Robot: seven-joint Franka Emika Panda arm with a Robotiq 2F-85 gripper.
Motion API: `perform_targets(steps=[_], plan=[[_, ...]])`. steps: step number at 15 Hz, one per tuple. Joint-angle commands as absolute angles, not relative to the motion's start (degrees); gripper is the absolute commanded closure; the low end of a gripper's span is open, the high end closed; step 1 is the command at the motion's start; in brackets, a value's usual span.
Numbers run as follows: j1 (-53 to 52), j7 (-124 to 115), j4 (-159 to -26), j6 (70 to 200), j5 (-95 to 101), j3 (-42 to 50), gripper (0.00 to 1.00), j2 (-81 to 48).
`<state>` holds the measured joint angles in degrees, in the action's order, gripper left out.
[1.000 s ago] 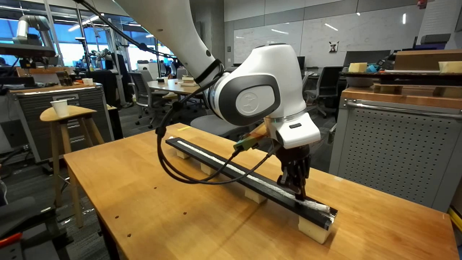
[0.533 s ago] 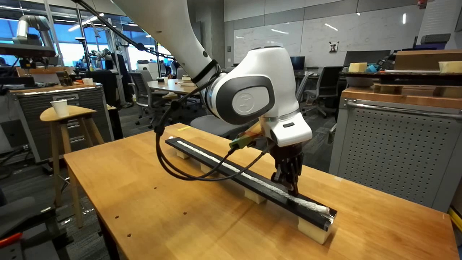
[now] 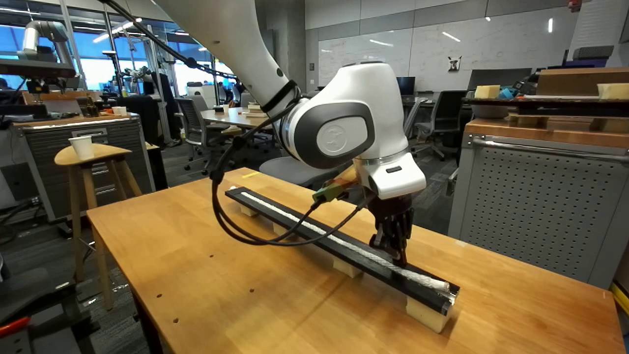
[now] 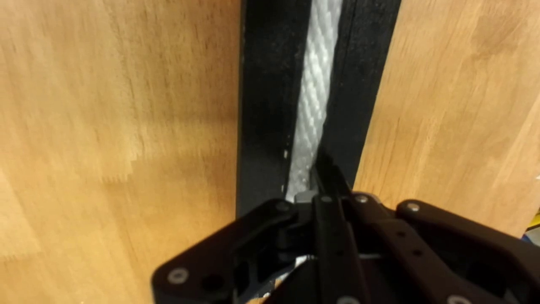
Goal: Pick up the rope and arrange it straight on the object
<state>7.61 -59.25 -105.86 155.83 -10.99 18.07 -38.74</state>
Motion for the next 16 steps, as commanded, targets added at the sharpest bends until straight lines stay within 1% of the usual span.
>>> perform_targets(steps=[1,8,9,16], plan=[[7.7,-59.2,-106.74,153.9,-10.95,18.88,1.0,-36.52],[7.93,-57.81,-106.38,152.22,-10.31,18.79,1.0,-36.76],[8.04,-58.99,-105.79,153.7,-10.78,19.22,0.99,-37.99],[7.89,-58.64,-105.78,153.17,-10.75,18.83,0.99,-38.07]])
